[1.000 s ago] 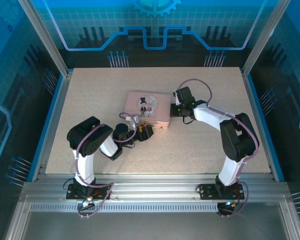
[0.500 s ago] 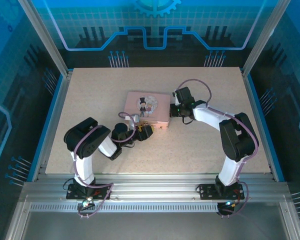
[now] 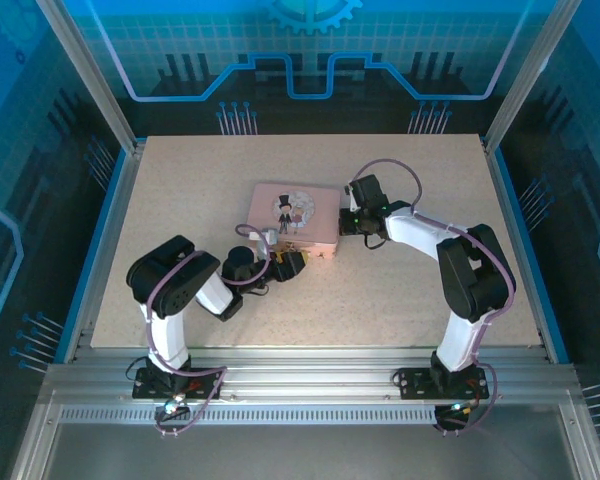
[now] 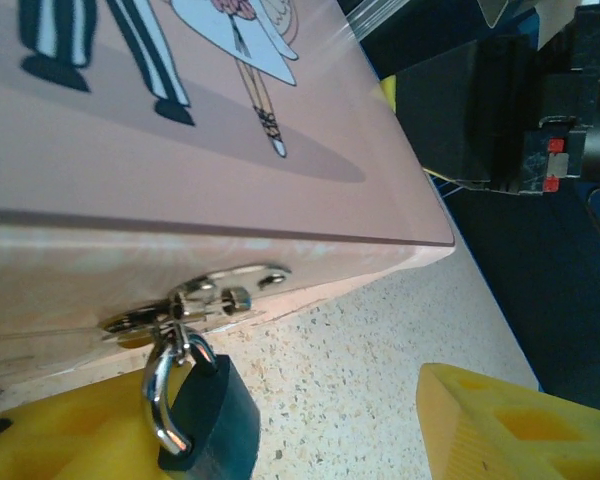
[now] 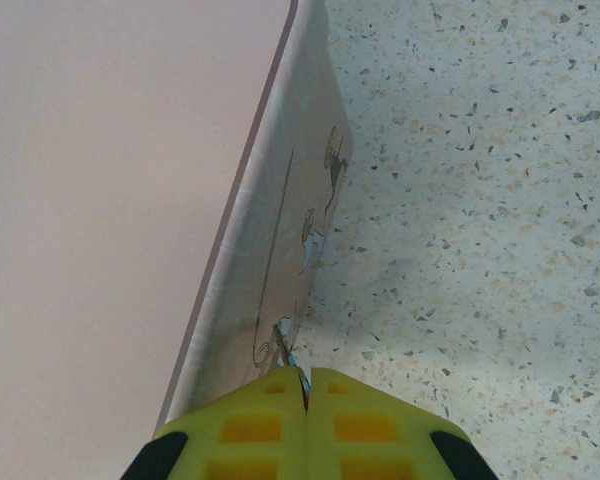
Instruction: Unlock a padlock with a key
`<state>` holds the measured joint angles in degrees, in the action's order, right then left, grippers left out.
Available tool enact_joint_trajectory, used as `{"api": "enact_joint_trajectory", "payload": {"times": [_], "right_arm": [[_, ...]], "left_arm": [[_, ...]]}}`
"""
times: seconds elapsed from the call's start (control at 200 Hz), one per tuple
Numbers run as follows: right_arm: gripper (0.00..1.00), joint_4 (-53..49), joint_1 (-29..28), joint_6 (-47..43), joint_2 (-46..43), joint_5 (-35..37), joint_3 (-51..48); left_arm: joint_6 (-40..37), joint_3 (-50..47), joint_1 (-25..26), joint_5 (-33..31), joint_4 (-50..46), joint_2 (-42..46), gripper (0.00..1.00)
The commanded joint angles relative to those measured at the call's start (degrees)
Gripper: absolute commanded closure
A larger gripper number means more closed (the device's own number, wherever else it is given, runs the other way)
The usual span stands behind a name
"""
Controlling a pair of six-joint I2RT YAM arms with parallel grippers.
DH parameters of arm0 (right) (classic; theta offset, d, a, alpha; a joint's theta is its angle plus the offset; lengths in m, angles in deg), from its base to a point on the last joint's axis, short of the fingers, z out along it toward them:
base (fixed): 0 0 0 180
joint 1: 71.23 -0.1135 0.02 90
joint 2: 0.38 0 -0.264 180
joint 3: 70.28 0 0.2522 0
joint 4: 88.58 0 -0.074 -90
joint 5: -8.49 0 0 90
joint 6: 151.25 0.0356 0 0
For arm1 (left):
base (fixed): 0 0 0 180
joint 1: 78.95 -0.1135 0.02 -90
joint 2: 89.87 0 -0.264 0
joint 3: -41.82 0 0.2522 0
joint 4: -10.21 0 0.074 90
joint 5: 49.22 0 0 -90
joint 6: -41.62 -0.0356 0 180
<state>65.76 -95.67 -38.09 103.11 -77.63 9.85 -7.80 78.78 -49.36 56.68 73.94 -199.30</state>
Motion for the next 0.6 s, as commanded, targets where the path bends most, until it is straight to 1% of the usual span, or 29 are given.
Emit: {"api": "enact_joint_trajectory", "payload": {"times": [0.0,0.115,0.195,0.355,0.405,0.555,0.595], "right_arm": [[1.00,-0.1,-1.3,0.3,1.2,-1.5,1.0],[1.00,-0.1,-1.3,0.2,1.1,-1.7,1.0],[1.00,0.0,-1.4,0.3,0.9,-1.6,1.0],[1.00,-0.2,-1.4,0.1,0.7,-1.4,1.0],[1.00,-0.2,-1.4,0.1,0.6,-1.3,1.0],[1.00,-0.2,-1.4,0.3,0.4,-1.3,1.1],[1.00,-0.3,-1.4,0.2,0.4,-1.4,1.1]], "left_arm": [[0.4,-0.8,-0.6,-0.4,2.7,-1.0,0.39],[0.9,-0.8,-1.3,0.0,2.7,-1.2,0.45],[1.1,-0.6,-1.6,0.5,2.7,-1.5,0.47],[1.3,-0.7,-2.0,1.5,2.7,-2.3,0.57],[1.4,-0.5,-2.1,2.0,2.7,-2.7,0.61],[1.4,-0.3,-2.2,2.8,2.6,-3.3,0.68],[1.5,-0.2,-2.4,3.2,2.7,-3.5,0.71]]}}
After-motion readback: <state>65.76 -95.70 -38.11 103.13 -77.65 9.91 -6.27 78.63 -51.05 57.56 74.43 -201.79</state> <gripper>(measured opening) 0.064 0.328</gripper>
